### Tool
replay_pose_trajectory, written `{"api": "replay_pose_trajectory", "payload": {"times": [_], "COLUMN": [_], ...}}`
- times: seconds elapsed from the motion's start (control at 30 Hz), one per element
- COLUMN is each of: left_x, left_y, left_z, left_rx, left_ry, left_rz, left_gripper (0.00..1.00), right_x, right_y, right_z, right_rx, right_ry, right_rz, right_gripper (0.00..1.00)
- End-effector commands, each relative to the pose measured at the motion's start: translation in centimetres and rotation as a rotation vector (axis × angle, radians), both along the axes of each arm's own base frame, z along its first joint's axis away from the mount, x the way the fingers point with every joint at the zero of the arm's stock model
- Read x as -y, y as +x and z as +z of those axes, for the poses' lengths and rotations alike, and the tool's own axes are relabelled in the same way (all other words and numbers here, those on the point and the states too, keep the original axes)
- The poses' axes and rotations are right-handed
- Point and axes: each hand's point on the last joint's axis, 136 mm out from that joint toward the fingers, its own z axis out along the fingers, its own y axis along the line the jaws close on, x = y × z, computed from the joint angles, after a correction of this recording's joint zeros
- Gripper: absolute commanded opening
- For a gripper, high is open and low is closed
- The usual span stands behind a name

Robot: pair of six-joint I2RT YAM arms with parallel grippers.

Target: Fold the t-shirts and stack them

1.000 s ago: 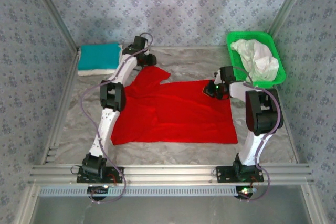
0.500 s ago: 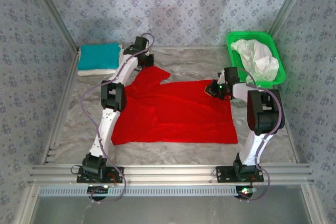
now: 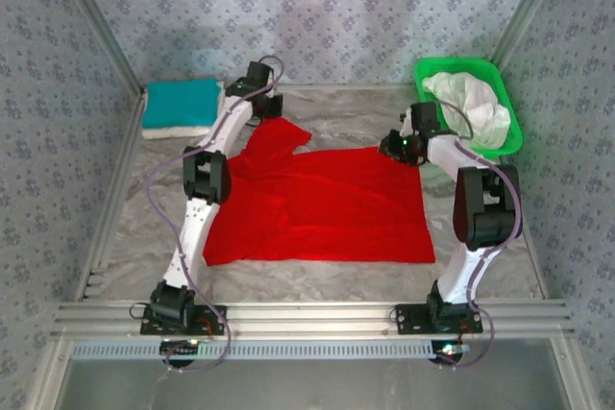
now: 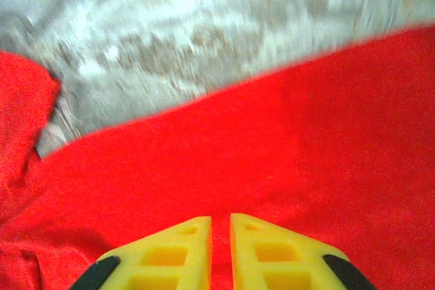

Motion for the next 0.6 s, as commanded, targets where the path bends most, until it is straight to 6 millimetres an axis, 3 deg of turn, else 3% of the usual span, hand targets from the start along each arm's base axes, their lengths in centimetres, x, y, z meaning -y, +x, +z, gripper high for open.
{"api": "replay_pose_trajectory", "payload": {"times": [0.0,0.3,0.57], "left_x": [-0.4,-2.8,-7.4], "left_y": [0.7,1.2,2.5], "left_z": [8.8,10.0,9.3], "left_rx": [0.177,0.203,0.209], "left_ry": [0.028,0.064,0.116], "left_rz": [-0.006,0.014,0.042], "left_gripper": [0.0,0.0,0.0], "right_x": [2.2,5.3,4.4], "right_y": [0.8,4.6,6.9], "right_z": [1.5,-0.4,-2.1], "right_rx": [0.01,-0.073,-0.114], "right_ry": [-0.178,-0.348,-0.318], "right_rz": [0.012,-0.035,-0.006], "right_gripper": [0.24,0.29,0.32]}}
